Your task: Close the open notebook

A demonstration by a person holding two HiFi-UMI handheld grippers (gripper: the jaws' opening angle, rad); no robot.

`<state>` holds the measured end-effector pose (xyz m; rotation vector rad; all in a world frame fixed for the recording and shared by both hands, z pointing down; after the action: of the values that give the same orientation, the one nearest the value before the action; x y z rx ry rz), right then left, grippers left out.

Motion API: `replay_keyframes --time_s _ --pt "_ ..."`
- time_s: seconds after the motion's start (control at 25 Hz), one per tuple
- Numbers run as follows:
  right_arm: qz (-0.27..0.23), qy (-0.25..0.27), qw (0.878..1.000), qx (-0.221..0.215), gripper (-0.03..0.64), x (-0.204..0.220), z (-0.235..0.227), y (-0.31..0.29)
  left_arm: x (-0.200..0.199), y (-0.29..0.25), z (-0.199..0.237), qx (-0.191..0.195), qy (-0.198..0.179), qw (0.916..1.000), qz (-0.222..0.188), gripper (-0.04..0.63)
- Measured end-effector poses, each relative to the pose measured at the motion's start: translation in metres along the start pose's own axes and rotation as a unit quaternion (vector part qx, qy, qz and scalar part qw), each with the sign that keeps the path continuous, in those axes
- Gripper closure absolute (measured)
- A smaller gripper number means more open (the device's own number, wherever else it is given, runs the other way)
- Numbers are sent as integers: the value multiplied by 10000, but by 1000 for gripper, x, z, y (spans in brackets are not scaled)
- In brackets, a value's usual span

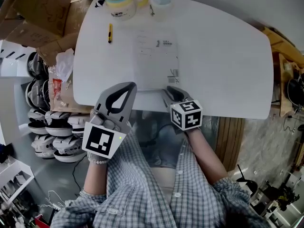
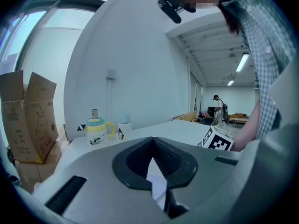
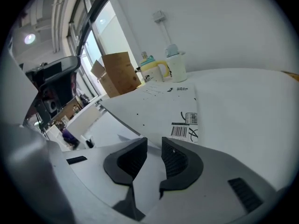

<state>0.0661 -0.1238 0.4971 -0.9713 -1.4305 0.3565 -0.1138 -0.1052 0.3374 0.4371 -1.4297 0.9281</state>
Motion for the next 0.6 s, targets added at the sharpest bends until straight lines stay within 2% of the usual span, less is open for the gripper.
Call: replay_keyframes --time_s 0.6 --pt "-31 -400 9982 -436 531 -3 -4 11 -5 -2 -3 -70 -32 9999 -78 589"
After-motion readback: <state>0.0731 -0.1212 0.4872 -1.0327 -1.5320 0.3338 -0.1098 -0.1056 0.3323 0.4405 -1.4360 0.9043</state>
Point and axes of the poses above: the fingertips, and each gripper's own axes: y backward along the fingers, z to its left, x out of its underside, the point moved 6 cm from there along y, backward along the fingers, and after that the axes turned 14 degrees about x, right-handed, at the moved point
